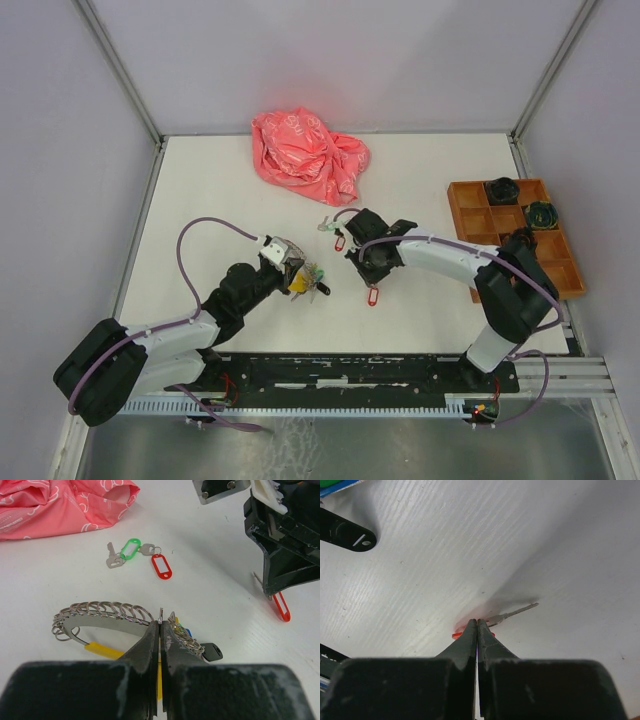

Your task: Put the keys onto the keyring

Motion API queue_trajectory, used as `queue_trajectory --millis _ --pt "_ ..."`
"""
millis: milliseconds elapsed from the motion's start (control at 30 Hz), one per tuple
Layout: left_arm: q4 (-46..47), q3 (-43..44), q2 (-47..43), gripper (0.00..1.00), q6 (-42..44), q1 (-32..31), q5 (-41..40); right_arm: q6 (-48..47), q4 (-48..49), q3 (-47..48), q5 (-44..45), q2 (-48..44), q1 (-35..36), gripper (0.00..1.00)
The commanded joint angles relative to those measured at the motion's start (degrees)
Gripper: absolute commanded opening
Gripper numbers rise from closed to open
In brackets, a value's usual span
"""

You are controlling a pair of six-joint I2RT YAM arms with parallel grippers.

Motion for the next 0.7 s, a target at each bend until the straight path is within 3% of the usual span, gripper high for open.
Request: queue_trajectory --millis 0,367,533,667 --pt "3.0 2.5 -0.9 0.03 0.5 0.0 0.3 6.6 12.0 -5.0 3.3 -5.4 0.3 0.01" --pt "3.4 2.0 -1.8 0.03 0.3 0.0 -0.3 12.2 41.8 -21.3 5.8 -9.9 0.6 0.01" --pt "4.2 1.4 -2.3 0.03 0.1 0.0 -0.7 13.0 46.3 -25.3 6.8 -10.5 0.5 0.01" --pt "4.2 1.4 -2.2 0.03 0.1 0.0 -0.8 12.8 44.1 -25.1 6.7 -11.5 0.6 0.04"
